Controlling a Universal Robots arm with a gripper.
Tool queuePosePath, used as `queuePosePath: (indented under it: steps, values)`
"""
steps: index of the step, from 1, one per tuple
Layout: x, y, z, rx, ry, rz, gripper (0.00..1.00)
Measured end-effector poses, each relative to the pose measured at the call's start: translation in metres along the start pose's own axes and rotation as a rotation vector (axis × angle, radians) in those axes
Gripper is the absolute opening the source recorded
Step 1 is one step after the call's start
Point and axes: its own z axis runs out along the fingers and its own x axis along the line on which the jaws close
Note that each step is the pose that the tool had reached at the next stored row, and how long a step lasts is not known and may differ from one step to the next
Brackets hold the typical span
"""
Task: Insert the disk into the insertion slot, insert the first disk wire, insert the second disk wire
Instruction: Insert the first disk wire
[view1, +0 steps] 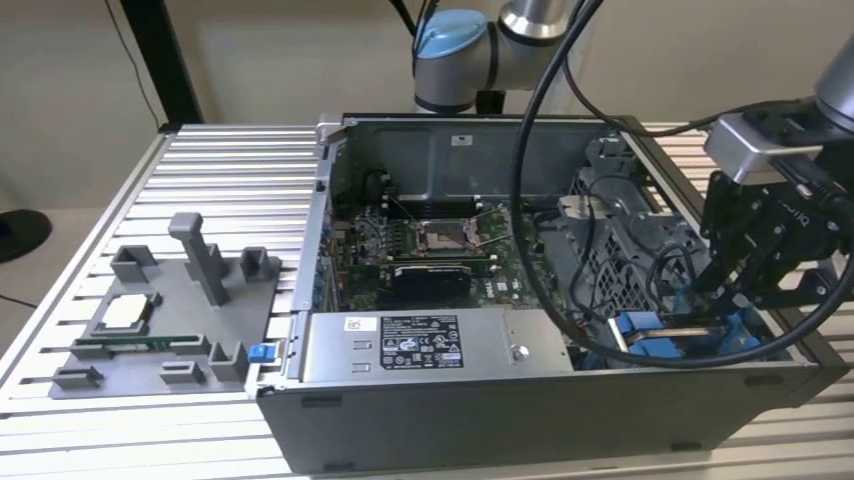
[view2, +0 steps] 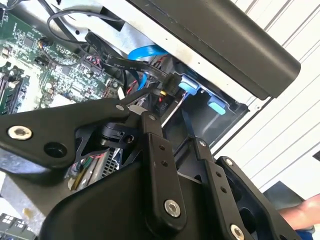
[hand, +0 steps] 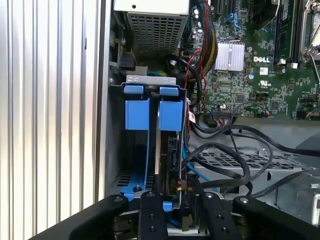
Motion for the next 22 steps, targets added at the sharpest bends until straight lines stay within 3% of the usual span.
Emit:
queuePosePath:
  steps: [12, 22]
  values:
    - [-0.0002, 0.0001, -0.0063, 0.0, 0.0, 0.0, 1.0]
    - [-0.0008, 0.0005, -0.0229, -0.0013, -0.0001, 0.0, 1.0]
